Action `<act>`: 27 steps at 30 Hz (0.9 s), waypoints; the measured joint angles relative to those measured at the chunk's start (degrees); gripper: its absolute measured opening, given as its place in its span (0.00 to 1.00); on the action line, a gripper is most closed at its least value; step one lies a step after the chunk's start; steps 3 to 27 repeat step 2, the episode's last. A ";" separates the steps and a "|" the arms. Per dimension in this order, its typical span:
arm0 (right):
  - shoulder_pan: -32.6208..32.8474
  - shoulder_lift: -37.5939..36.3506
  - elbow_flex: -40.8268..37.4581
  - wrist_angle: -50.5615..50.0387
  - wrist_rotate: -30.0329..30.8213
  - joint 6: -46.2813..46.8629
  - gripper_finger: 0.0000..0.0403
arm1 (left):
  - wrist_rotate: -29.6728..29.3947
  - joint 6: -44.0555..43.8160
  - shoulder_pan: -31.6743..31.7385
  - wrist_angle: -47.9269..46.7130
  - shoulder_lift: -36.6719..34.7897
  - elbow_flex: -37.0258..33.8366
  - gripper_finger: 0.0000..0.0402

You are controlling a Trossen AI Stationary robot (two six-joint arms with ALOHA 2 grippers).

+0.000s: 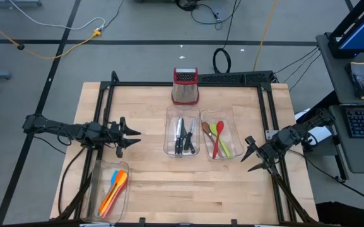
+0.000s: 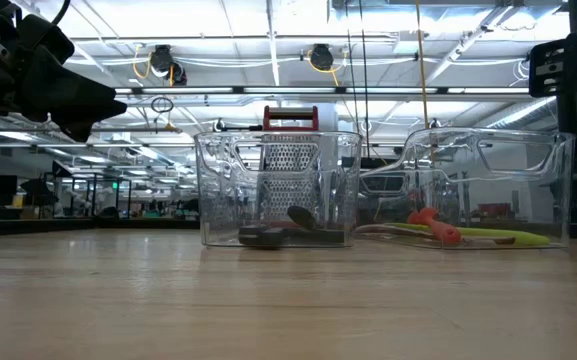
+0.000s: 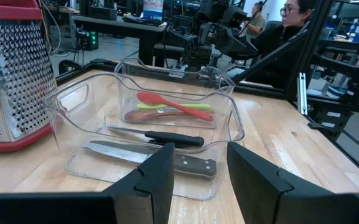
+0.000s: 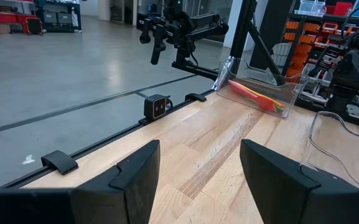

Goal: Pick & Place Kitchen Items
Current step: Return to Home Position

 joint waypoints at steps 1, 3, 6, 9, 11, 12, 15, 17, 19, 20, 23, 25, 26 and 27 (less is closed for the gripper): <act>-0.01 0.01 0.01 0.00 -0.01 0.00 0.53 | 0.00 0.02 -0.01 0.00 0.00 0.00 0.37; -0.01 0.02 0.01 0.00 0.00 0.00 0.53 | 0.00 -0.01 -0.01 0.01 0.00 0.00 0.37; -0.01 0.02 0.01 0.00 0.00 0.00 0.53 | 0.00 -0.01 -0.01 0.01 0.00 0.00 0.37; -0.01 0.02 0.01 0.00 0.00 0.00 0.53 | 0.00 -0.01 -0.01 0.01 0.00 0.00 0.37; -0.01 0.02 0.01 0.00 0.00 0.00 0.53 | 0.00 -0.01 -0.01 0.01 0.00 0.00 0.37; -0.01 0.02 0.01 0.00 0.00 0.00 0.53 | 0.00 -0.01 -0.01 0.01 0.00 0.00 0.37; -0.01 0.02 0.01 0.00 0.00 0.00 0.53 | 0.00 -0.01 -0.01 0.01 0.00 0.00 0.37; -0.01 0.02 0.01 0.00 0.00 0.00 0.53 | 0.00 -0.01 -0.01 0.01 0.00 0.00 0.37; -0.01 0.02 0.01 0.00 0.00 0.00 0.53 | 0.00 -0.01 -0.01 0.01 0.00 0.00 0.37; -0.01 0.02 0.01 0.00 0.00 0.00 0.53 | 0.00 -0.01 -0.01 0.01 0.00 0.00 0.37; -0.01 0.02 0.01 0.00 0.00 0.00 0.53 | 0.00 -0.01 -0.01 0.01 0.00 0.00 0.37; -0.01 0.02 0.01 0.00 0.00 0.00 0.53 | 0.00 -0.01 -0.01 0.01 0.00 0.00 0.37; -0.01 0.02 0.01 0.00 0.00 0.00 0.53 | 0.00 -0.01 -0.01 0.01 0.00 0.00 0.37; -0.01 0.02 0.01 0.00 0.00 0.00 0.53 | 0.00 -0.01 -0.01 0.01 0.00 0.00 0.37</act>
